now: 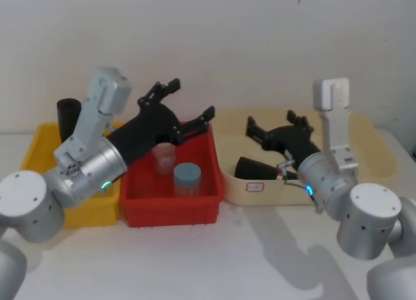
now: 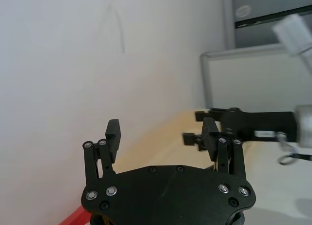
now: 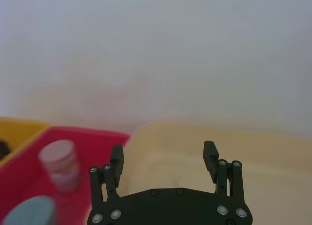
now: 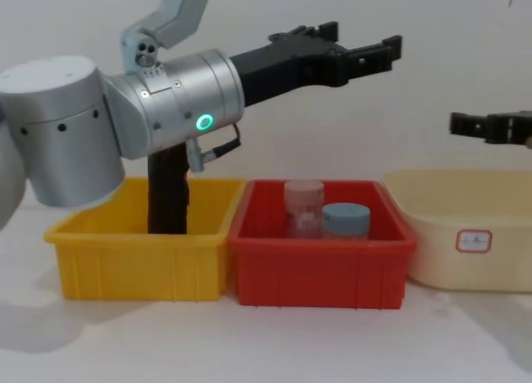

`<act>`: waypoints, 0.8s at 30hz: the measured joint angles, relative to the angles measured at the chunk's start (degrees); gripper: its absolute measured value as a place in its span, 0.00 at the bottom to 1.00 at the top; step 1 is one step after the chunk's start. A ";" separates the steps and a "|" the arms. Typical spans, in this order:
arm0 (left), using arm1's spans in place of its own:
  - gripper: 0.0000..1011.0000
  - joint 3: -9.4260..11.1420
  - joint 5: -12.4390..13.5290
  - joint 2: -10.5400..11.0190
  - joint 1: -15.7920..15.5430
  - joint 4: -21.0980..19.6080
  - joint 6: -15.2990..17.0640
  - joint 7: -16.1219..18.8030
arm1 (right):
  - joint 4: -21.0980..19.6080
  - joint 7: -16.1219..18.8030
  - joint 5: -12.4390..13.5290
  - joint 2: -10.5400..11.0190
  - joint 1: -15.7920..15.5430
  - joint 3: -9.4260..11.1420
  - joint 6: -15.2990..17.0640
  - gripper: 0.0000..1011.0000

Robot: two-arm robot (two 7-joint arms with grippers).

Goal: Pick up the garbage bag with the one hand and transfer it to the other hand.

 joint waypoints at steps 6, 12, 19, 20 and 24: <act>0.99 -1.05 3.31 2.01 3.51 -6.37 1.81 6.36 | -3.99 1.90 0.62 -0.04 -2.74 -1.89 1.57 0.99; 0.99 -2.22 6.28 3.72 6.92 -12.01 3.41 11.74 | -6.81 3.42 0.94 0.16 -5.08 -3.90 2.86 0.99; 0.99 -3.65 9.26 5.24 10.40 -17.17 5.08 17.09 | -8.70 4.64 1.17 0.51 -6.82 -5.70 3.93 0.99; 0.99 -3.92 9.58 5.48 10.99 -17.98 5.26 17.72 | -8.87 4.72 1.21 0.55 -7.03 -5.88 4.01 0.99; 0.99 -5.47 11.84 6.72 14.27 -22.20 6.66 21.99 | -9.52 5.15 1.34 0.72 -7.67 -6.70 4.47 0.99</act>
